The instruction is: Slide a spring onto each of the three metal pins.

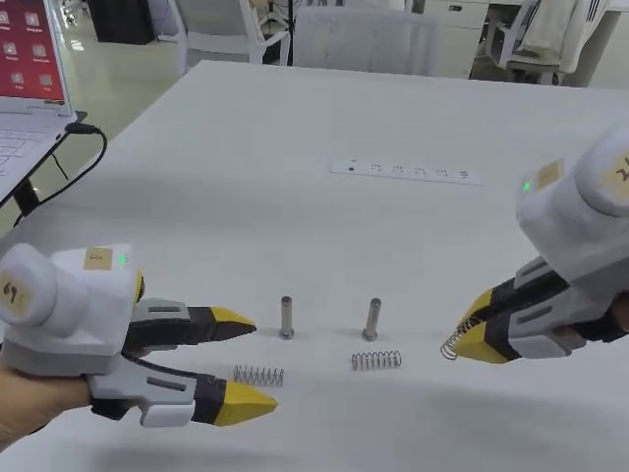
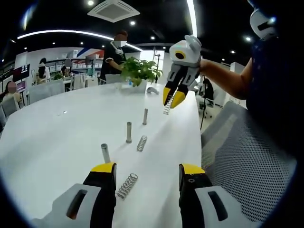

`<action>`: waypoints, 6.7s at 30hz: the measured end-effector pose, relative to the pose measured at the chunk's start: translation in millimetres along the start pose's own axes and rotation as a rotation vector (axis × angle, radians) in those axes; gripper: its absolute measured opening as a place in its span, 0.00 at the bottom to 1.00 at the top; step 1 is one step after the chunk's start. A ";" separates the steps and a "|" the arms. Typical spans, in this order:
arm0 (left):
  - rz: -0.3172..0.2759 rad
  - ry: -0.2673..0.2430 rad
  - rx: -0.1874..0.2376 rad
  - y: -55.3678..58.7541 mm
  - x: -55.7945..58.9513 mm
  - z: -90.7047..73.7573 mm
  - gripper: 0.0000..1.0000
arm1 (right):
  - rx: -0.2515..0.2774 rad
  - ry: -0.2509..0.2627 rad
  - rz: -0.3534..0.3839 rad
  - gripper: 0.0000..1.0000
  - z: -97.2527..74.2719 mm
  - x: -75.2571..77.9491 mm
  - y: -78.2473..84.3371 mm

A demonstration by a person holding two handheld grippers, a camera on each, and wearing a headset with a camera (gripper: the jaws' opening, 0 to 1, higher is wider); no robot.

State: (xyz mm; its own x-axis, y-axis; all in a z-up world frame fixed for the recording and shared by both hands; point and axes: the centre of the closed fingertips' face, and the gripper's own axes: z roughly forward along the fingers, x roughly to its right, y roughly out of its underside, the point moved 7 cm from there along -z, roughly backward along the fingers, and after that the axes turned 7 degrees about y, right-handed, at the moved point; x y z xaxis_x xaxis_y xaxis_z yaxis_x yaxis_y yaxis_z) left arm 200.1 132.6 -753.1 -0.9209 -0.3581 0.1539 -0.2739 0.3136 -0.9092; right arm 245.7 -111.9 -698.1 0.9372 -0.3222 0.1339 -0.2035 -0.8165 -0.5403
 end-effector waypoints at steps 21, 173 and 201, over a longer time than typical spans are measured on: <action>-0.004 -0.013 0.006 2.2 -4.8 -0.1 0.50 | -0.061 0.068 -0.003 0.08 -22.6 34.8 8.1; -0.027 -0.013 0.001 4.2 -2.6 0.2 0.45 | -0.254 0.008 0.056 0.27 63.2 69.5 59.3; -0.022 -0.012 0.006 2.9 -2.4 0.5 0.44 | -0.233 -0.026 0.057 0.27 56.3 34.9 60.2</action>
State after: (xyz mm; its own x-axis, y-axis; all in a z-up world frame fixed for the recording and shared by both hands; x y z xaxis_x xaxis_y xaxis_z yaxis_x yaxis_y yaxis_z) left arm 201.7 133.9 -756.4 -0.9113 -0.3753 0.1695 -0.2926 0.3007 -0.9077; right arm 282.1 -145.3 -772.8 0.9287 -0.3609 0.0853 -0.3136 -0.8869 -0.3392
